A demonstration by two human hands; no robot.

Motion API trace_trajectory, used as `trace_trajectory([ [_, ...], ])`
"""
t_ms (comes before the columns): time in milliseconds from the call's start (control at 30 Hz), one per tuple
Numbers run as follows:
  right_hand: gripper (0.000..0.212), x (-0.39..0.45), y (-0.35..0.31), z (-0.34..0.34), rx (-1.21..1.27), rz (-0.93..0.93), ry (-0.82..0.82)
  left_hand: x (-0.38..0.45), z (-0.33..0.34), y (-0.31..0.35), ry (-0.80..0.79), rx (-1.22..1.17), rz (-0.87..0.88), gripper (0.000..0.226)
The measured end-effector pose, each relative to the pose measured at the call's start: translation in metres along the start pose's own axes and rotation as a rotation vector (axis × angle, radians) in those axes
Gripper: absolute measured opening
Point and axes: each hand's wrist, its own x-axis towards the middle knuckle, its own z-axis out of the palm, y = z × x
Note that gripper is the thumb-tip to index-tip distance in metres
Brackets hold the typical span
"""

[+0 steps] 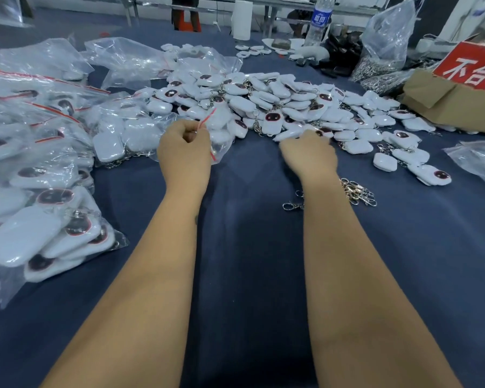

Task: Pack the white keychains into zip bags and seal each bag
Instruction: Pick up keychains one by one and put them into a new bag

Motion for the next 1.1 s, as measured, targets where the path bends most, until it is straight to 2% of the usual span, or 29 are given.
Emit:
trace_trajectory([
  [100, 0.045, 0.003, -0.012, 0.023, 0.012, -0.133, -0.079, 0.002, -0.001, -0.001, 0.057, -0.038, -0.024, 0.012],
  [200, 0.034, -0.006, -0.023, 0.04, 0.048, -0.266, -0.067, 0.001, -0.001, -0.002, 0.043, -0.028, -0.02, 0.009],
  [300, 0.044, -0.012, -0.022, 0.05, 0.152, -0.28, 0.01, 0.001, -0.003, -0.002, 0.016, -0.015, -0.027, 0.01],
  [433, 0.034, -0.016, -0.018, 0.054, 0.248, -0.27, 0.159, -0.003, -0.003, 0.002, 0.017, -0.02, -0.036, 0.017],
  [500, 0.032, -0.017, -0.019, 0.052, 0.361, -0.297, 0.216, -0.007, -0.003, 0.003, 0.017, 0.034, -0.002, 0.021],
  [600, 0.024, -0.026, -0.027, 0.047, 0.699, -0.36, 0.245, -0.012, -0.005, 0.006, -0.02, 0.176, 0.098, 0.021],
  [667, 0.014, -0.029, -0.032, 0.045, 0.938, -0.305, 0.214, -0.013, -0.006, 0.007, -0.039, 0.219, 0.109, 0.02],
  [733, 0.007, -0.028, -0.033, 0.042, 1.03, -0.217, 0.246, -0.012, -0.005, 0.007, -0.072, 0.185, 0.084, 0.027],
  [767, 0.015, -0.025, -0.03, 0.041, 0.993, -0.168, 0.274, -0.011, -0.005, 0.007, -0.096, 0.167, 0.067, 0.033],
  [800, 0.033, -0.02, -0.027, 0.041, 0.882, -0.116, 0.291, -0.011, -0.005, 0.006, -0.126, 0.157, 0.053, 0.038],
  [867, 0.062, -0.013, -0.019, 0.041, 0.516, -0.013, 0.283, -0.011, -0.004, 0.006, -0.183, 0.149, 0.026, 0.041],
  [900, 0.069, -0.012, -0.017, 0.04, 0.357, 0.016, 0.279, -0.01, -0.003, 0.005, -0.193, 0.151, 0.012, 0.04],
  [933, 0.07, -0.013, -0.016, 0.041, 0.249, 0.003, 0.285, -0.009, -0.003, 0.005, -0.192, 0.16, -0.003, 0.039],
  [1000, 0.059, -0.015, -0.019, 0.044, 0.124, -0.151, 0.276, -0.007, -0.003, 0.004, -0.196, 0.166, -0.034, 0.035],
  [1100, 0.051, -0.02, -0.022, 0.056, -0.061, -0.346, 0.135, -0.008, -0.001, 0.002, -0.229, 0.241, -0.001, 0.034],
])
